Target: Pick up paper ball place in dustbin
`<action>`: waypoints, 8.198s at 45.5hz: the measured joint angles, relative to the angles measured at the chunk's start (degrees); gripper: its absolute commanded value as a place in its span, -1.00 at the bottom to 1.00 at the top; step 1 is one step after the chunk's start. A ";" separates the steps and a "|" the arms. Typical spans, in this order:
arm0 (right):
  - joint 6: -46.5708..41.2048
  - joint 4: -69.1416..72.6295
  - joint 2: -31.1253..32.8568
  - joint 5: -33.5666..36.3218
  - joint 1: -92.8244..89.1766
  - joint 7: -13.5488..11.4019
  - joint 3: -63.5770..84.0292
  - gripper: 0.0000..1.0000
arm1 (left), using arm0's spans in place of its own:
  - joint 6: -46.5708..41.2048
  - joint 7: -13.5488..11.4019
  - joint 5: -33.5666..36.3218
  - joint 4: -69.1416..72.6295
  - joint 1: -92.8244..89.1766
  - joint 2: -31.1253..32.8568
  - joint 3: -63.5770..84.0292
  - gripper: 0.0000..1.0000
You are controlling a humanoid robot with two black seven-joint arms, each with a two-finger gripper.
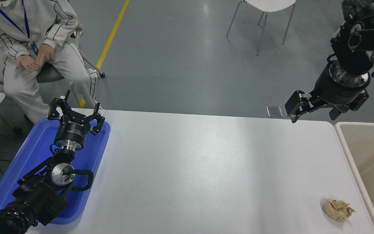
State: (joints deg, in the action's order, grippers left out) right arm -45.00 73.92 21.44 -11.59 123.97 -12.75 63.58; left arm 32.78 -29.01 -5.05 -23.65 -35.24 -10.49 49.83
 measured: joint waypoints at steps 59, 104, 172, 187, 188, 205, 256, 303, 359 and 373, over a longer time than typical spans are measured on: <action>0.00 -0.08 0.82 0.07 -0.59 0.00 0.82 1.00 | 0.00 0.08 -0.06 0.00 0.00 -0.06 0.01 1.00; 0.60 -0.06 15.52 -0.62 -5.26 0.05 9.08 0.99 | 0.00 0.00 -0.06 0.10 -0.01 -0.07 0.00 1.00; 28.04 -16.64 19.18 -7.62 -60.85 -0.06 -22.50 0.96 | 0.00 -0.02 -0.05 0.09 0.06 -0.06 0.04 1.00; 30.14 -19.62 17.96 -7.65 -64.84 -0.08 -25.83 0.96 | 0.00 -0.02 -0.05 0.09 0.06 -0.05 0.03 1.00; 30.25 -19.84 17.91 -7.66 -65.07 -0.08 -26.05 0.96 | 0.00 -0.02 -0.05 0.09 0.06 -0.05 0.03 1.00; 30.88 -22.35 16.54 -7.66 -67.33 -0.09 -28.12 0.96 | 0.00 -0.02 -0.05 0.09 0.05 -0.05 0.04 1.00; 29.14 -16.68 20.73 -1.23 -65.75 -0.20 -26.05 -1.00 | 0.00 -0.01 -0.05 0.09 0.00 -0.04 0.02 1.00; 1.43 10.44 27.90 -5.68 -8.19 0.05 -0.98 -1.00 | 0.00 0.01 -0.05 0.12 0.01 -0.06 0.00 1.00; 0.46 3.62 32.41 -1.76 -0.56 0.09 11.69 -1.00 | 0.00 0.00 -0.06 0.09 0.01 -0.04 0.00 1.00; 11.46 -9.94 35.14 -1.72 -28.15 0.11 -4.40 -1.00 | 0.00 -0.01 -0.06 0.09 0.02 -0.02 0.01 1.00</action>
State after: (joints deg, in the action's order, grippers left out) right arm -33.54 63.98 56.59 -13.30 95.82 -12.64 59.18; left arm 32.79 -29.01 -5.10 -23.55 -35.22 -10.51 49.85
